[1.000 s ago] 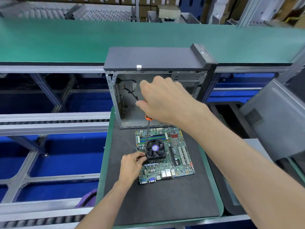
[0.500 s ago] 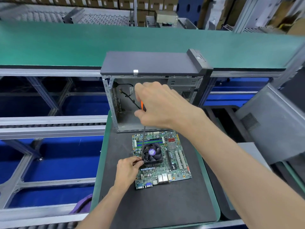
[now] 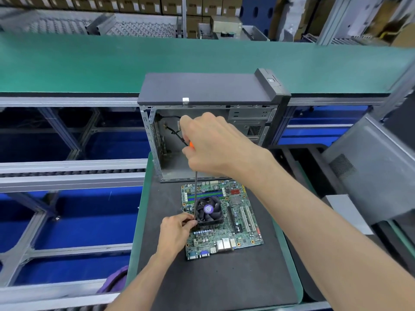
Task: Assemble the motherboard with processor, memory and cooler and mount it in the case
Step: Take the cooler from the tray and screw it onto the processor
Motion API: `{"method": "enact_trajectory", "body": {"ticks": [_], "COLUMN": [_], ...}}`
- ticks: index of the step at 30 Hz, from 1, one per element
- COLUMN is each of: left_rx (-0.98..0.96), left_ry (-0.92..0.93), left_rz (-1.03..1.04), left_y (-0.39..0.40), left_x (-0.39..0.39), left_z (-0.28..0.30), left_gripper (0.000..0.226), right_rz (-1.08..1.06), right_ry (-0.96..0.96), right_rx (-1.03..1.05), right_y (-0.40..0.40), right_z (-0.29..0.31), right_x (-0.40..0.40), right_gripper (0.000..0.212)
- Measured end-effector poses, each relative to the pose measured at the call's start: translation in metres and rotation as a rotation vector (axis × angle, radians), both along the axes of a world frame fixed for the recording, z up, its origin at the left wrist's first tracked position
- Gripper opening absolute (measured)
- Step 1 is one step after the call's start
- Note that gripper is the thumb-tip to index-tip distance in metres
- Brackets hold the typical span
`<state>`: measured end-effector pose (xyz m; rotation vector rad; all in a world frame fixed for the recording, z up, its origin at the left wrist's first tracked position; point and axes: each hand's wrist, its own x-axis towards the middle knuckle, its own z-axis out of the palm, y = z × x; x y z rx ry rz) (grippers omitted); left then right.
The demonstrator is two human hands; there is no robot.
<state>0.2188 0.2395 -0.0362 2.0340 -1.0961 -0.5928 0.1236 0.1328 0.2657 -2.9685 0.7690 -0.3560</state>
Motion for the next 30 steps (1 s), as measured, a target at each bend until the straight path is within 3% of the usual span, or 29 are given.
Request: {"method": "enact_trajectory", "body": {"ticks": [15,30], "left_rx": [-0.016,0.076], "left_ry": [-0.016,-0.084], "left_rz": [-0.036,-0.057], "left_y": [-0.0031,-0.0048], "left_x": [0.001,0.0019], "left_z": [-0.0014,0.006], "left_gripper": [0.006,0.006], "right_rz": [0.048,0.017], "right_ry": [-0.026,-0.005], "right_rx": [0.145,0.026], "right_y": [-0.0094,-0.0024], "right_z": [-0.0043,0.0004], "right_x": [0.0013,-0.0001], "right_gripper": [0.019,0.021]}}
